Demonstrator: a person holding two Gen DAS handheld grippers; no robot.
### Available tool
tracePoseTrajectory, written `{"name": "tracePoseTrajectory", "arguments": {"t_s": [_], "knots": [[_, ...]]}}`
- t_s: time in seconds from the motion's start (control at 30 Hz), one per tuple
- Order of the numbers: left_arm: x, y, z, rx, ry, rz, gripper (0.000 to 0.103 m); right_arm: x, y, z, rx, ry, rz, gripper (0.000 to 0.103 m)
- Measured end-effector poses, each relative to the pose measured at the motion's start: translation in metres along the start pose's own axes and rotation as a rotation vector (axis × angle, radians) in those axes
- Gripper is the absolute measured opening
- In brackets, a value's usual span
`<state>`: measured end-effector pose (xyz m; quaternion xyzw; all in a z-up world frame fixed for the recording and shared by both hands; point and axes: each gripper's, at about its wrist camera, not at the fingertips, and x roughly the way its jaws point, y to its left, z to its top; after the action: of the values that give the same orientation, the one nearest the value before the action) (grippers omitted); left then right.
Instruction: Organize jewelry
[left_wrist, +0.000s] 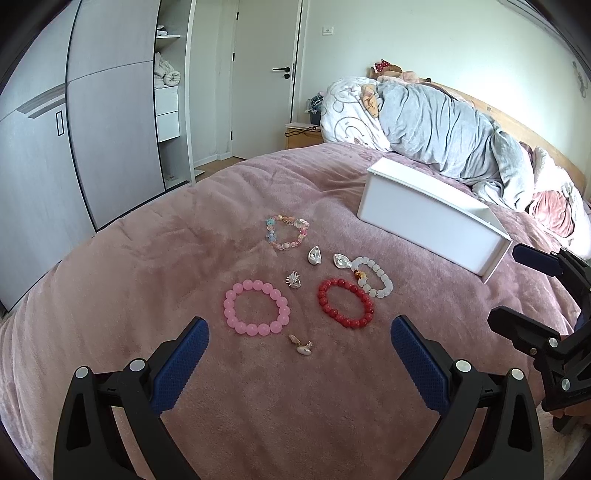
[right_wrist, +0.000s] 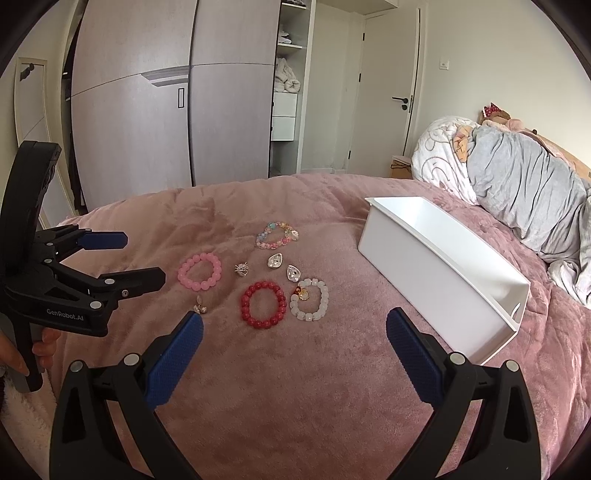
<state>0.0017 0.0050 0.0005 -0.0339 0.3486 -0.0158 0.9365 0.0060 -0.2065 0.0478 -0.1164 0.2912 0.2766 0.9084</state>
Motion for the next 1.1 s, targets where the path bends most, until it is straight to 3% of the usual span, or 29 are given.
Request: {"name": "tracePoseTrajectory", "arguments": {"t_s": [1.1], "knots": [[0.004,0.0019,-0.0007,-0.007,-0.002,0.001,0.1,0.0036,-0.0001,0.0006,0.008,0.009,0.001,0.098]]}}
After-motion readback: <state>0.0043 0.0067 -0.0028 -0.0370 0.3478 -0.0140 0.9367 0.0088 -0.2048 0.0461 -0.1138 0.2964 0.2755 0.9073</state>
